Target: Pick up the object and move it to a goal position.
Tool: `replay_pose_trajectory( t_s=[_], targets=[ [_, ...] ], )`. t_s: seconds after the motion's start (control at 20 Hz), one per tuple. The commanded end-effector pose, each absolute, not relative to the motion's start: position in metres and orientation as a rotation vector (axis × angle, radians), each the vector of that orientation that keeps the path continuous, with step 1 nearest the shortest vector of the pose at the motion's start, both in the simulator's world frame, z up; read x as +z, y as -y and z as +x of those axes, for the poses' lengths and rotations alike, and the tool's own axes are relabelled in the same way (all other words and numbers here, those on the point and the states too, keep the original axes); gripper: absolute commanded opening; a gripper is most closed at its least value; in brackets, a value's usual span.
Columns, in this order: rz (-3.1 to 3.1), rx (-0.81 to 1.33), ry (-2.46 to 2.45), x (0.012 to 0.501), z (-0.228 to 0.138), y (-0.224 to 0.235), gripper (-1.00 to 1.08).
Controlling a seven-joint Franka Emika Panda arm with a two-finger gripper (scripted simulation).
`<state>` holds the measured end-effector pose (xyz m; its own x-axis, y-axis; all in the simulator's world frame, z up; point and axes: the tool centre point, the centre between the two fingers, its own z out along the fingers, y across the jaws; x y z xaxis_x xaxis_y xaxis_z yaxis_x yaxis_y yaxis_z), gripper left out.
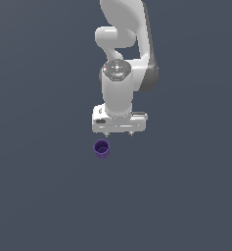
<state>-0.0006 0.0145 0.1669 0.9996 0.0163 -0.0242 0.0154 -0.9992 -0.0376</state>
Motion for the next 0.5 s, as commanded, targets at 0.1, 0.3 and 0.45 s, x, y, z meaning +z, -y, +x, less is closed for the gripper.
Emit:
replay_pose_trajectory(
  t_s=[0.1, 0.3, 0.45],
  targets=[
    [-3.102, 0.033, 0.024, 0.168, -0.0003, -0.0145, 0.28],
    [-3.095, 0.011, 0.013, 0.1734, 0.0011, -0.0141, 0.28],
    [-3.095, 0.011, 0.013, 0.1732, 0.0011, -0.0141, 0.28]
  ],
)
